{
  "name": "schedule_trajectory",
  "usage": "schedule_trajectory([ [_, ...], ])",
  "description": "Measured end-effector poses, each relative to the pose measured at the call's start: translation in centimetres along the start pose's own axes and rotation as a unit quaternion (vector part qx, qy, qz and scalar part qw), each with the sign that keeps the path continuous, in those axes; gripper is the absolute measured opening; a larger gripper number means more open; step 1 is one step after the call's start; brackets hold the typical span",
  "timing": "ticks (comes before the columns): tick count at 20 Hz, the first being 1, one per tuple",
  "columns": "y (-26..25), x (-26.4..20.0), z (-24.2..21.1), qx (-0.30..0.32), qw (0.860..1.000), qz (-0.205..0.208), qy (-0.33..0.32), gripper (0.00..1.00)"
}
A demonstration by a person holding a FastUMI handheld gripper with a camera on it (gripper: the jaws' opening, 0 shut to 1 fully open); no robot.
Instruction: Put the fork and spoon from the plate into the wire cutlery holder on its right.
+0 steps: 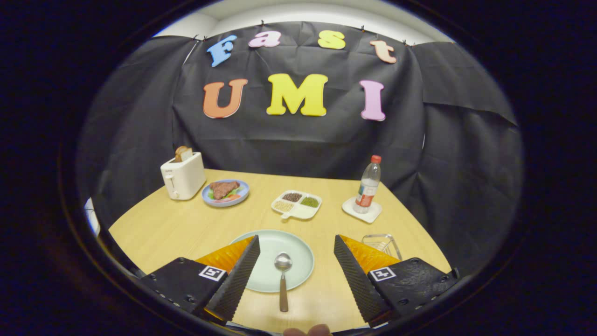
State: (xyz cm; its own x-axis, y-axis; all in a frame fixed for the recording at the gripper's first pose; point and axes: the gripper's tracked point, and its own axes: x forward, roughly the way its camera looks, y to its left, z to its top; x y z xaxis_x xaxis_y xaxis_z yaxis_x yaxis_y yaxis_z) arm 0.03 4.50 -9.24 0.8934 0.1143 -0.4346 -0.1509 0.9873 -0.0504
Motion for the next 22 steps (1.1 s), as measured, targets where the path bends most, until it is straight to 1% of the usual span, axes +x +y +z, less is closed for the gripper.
schedule_trajectory([
  [3,0.1,0.5,-2.2,-0.020,0.997,0.004,0.078,0.96],
  [6,0.1,0.7,-3.9,-0.014,0.989,0.021,0.148,0.96],
  [8,0.6,0.7,-5.3,0.007,0.980,0.036,0.198,0.96],
  [9,0.8,0.8,-6.3,0.022,0.973,0.042,0.227,0.96],
  [11,1.1,0.8,-7.7,0.042,0.961,0.047,0.268,0.95],
  [12,1.1,0.9,-8.4,0.041,0.958,0.045,0.282,0.96],
  [15,0.4,2.0,-10.1,0.027,0.952,0.030,0.302,0.95],
  [18,0.7,3.1,-11.8,0.043,0.947,0.033,0.317,0.95],
  [19,0.7,3.2,-12.5,0.046,0.943,0.034,0.327,0.90],
  [20,0.6,3.5,-13.1,0.047,0.941,0.032,0.334,0.82],
  [21,0.6,3.6,-13.5,0.047,0.939,0.030,0.339,0.78],
  [22,0.7,3.7,-13.8,0.046,0.938,0.030,0.342,0.70],
])
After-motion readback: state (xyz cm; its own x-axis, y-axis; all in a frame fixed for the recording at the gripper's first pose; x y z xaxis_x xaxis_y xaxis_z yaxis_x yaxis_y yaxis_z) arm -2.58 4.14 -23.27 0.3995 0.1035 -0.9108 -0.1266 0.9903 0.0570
